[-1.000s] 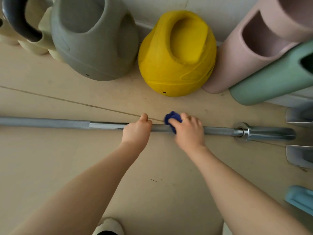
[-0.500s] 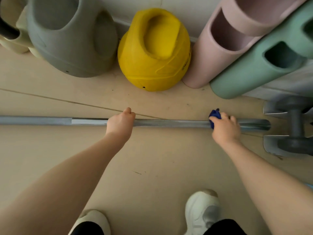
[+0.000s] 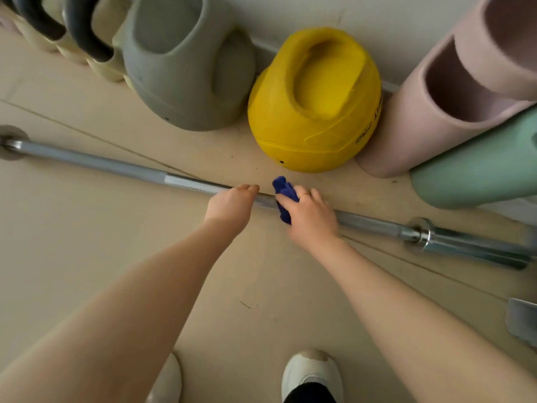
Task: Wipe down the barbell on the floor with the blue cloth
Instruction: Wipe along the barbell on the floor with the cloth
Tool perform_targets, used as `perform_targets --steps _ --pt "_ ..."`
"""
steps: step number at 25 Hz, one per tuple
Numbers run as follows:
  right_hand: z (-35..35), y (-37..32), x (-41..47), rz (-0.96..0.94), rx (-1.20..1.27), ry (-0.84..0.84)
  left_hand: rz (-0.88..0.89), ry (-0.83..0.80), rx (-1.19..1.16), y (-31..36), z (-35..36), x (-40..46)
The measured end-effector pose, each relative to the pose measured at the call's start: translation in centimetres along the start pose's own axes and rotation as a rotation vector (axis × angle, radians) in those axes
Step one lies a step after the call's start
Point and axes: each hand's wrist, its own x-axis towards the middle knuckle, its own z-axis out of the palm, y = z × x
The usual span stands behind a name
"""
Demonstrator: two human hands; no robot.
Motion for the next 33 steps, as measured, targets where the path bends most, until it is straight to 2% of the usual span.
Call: perform_targets --steps 3,4,5,8,10,11,12,14,16,19,21,23,25,26,29,33 --pt "-0.4 3.1 -0.6 0.417 0.030 0.023 0.025 -0.044 -0.028 -1.1 0.0 -0.4" --pt "-0.3 2.6 -0.5 0.468 0.048 0.011 0.001 -0.027 -0.043 -1.2 0.0 -0.5" --pt "-0.1 1.2 -0.1 0.445 0.058 0.015 -0.028 -0.005 -0.065 -1.2 -0.1 -0.6" --pt "0.4 -3.5 0.6 0.209 0.172 0.033 -0.092 0.037 -0.144 0.0 -0.5 -0.9" --pt "0.3 -2.9 0.6 0.033 0.156 0.027 -0.098 0.055 -0.149 0.4 -0.9 -1.6" --pt "0.2 -1.6 0.7 0.018 0.120 -0.007 -0.107 0.059 -0.133 -0.1 -1.2 -2.2" --pt "0.1 0.0 0.8 0.062 0.094 -0.035 -0.120 0.058 -0.119 -0.7 -1.5 -2.8" --pt "-0.7 2.3 0.6 0.268 0.090 -0.083 -0.138 0.034 -0.068 -2.3 -2.2 -3.8" --pt "-1.0 1.7 0.5 0.402 0.124 -0.089 -0.168 0.063 -0.049 -4.3 -2.7 -4.2" --pt "0.4 -4.1 1.0 0.345 0.234 -0.001 -0.220 0.110 -0.062 -6.8 -2.7 -3.0" --pt "2.0 -7.8 1.0 0.173 0.150 0.061 -0.194 0.117 -0.036 -8.9 -2.0 -2.3" --pt "2.5 -7.5 1.3 0.071 0.017 0.088 -0.147 0.134 -0.011 -10.7 -1.7 -1.6" --pt "2.7 -5.3 1.1 0.139 -0.077 0.130 -0.085 0.177 0.032 -12.0 -1.7 -1.4" --pt "2.7 -4.7 0.7 0.233 -0.078 0.154 -0.046 0.214 0.065 -12.6 -1.5 -1.5" --pt "2.5 -7.5 1.7 0.447 -0.004 0.112 0.038 0.255 0.134 -15.3 -1.6 -0.7" --pt "1.1 -8.9 3.7 0.252 -0.024 0.032 0.253 0.258 0.321 -18.7 -1.9 0.8"
